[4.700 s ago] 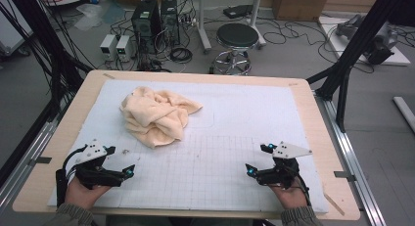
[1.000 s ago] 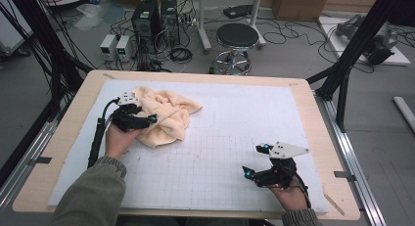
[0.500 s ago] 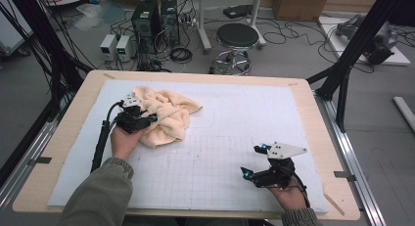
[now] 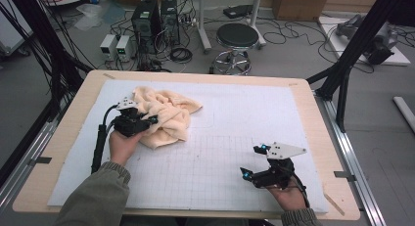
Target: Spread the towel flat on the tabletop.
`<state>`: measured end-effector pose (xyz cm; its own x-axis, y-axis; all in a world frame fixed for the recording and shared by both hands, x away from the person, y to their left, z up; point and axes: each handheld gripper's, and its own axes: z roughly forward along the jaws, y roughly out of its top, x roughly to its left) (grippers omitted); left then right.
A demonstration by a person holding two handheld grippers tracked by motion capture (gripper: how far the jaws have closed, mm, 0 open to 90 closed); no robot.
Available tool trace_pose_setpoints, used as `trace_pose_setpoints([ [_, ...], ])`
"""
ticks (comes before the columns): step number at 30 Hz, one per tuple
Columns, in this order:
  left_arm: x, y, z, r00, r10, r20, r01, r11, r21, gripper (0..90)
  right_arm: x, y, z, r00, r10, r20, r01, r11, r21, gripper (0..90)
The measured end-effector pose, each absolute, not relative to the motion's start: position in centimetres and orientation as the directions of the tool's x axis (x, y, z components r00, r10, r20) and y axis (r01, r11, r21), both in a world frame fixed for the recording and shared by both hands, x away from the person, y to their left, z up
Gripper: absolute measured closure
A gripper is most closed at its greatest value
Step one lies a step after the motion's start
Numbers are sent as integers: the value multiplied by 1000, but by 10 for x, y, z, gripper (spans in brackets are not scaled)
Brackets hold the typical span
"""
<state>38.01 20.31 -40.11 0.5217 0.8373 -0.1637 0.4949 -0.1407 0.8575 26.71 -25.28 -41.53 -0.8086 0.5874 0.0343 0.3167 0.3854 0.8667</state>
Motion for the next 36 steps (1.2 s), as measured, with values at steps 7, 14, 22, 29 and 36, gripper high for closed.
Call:
trace_pose_setpoints([
  [7,372,195,-395,556,813,-172,478,-144,867,680,267,-253,-415,-811,584,27,307,386,870,106],
  [14,358,178,-381,606,772,-189,451,-137,882,681,267,-253,-415,-813,582,27,306,386,870,107],
  [22,347,149,-355,683,706,-187,408,-157,899,682,267,-253,-414,-813,582,28,306,386,870,106],
  [29,329,115,-330,769,620,-158,351,-203,914,682,267,-255,-413,-808,589,26,302,376,876,107],
  [36,311,84,-314,824,538,-177,333,-207,920,682,266,-257,-410,-805,593,24,295,365,883,106],
])
